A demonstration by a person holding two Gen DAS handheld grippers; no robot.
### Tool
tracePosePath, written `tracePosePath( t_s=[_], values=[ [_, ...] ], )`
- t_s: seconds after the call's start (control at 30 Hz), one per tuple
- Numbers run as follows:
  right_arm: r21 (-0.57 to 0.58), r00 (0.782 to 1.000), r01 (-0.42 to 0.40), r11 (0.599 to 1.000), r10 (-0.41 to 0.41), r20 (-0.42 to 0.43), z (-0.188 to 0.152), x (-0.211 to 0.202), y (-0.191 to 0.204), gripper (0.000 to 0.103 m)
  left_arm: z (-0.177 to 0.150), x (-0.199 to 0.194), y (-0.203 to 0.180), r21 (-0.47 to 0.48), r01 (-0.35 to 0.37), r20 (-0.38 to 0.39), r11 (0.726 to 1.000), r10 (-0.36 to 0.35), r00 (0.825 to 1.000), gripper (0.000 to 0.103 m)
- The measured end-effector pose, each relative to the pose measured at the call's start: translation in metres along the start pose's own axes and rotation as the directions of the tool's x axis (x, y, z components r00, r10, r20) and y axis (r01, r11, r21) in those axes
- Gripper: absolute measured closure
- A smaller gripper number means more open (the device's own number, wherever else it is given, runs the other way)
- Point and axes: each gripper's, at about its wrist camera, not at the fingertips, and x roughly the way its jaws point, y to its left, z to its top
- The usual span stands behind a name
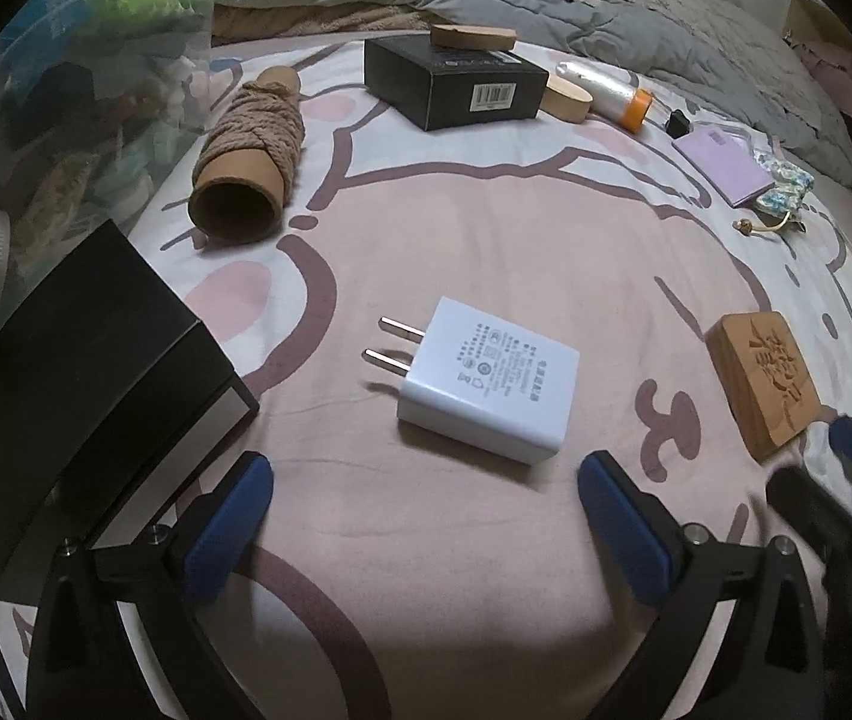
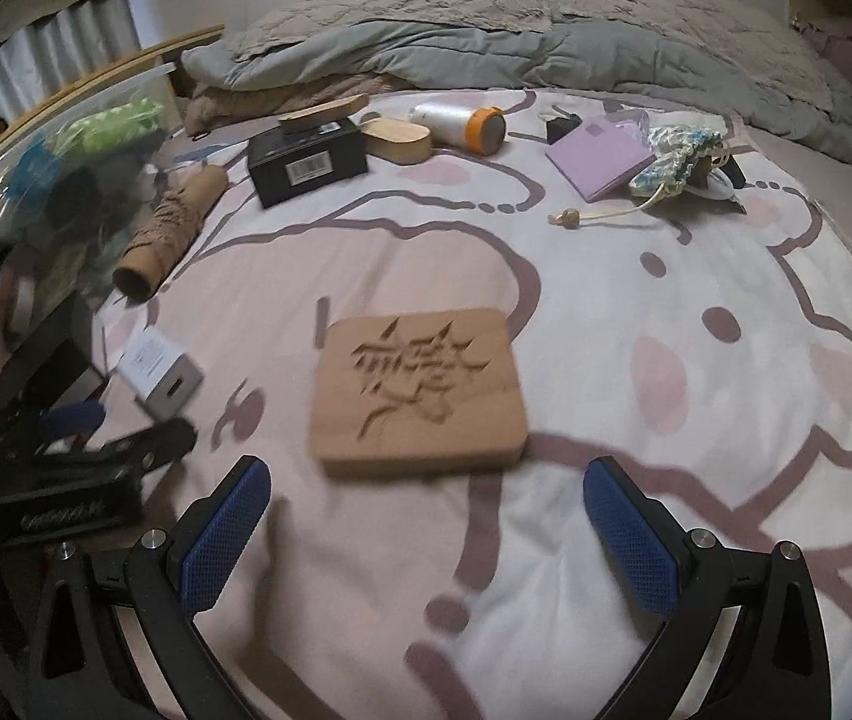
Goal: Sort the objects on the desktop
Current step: 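Lower the right tool over the carved wooden tag and align fingers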
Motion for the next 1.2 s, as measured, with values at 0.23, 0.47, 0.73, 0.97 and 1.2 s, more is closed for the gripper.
tracePosePath(
  t_s=[0.23, 0.47, 0.73, 0.97, 1.2],
  values=[
    [-0.034, 1.0, -0.002, 0.999, 0.001, -0.028, 0.016, 0.017, 0.006, 0.0, 0.005, -0.006, 0.002, 0.043, 0.069, -0.02, 0.997, -0.068, 0.997, 0.0],
    [-0.05, 0.996, -0.013, 0.999, 0.009, -0.088, 0.031, 0.043, 0.009, 0.0, 0.011, -0.005, -0.008, 0.142, 0.068, 0.015, 0.988, -0.07, 0.997, 0.001],
    [-0.074, 0.998, -0.001, 0.997, -0.003, -0.056, 0.023, 0.043, 0.011, 0.0, 0.024, -0.01, -0.008, 0.189, 0.068, 0.062, 0.98, -0.081, 0.995, 0.005],
    [-0.084, 0.998, 0.012, 0.996, -0.017, -0.057, 0.023, 0.044, 0.012, 0.0, 0.022, -0.005, -0.012, 0.244, 0.039, 0.073, 0.969, -0.059, 0.996, 0.011],
    [-0.082, 0.998, 0.011, 0.997, -0.016, -0.057, 0.023, 0.044, 0.013, 0.0, 0.023, -0.01, -0.003, 0.173, 0.172, 0.037, 0.97, -0.181, 0.983, 0.029]
  ],
)
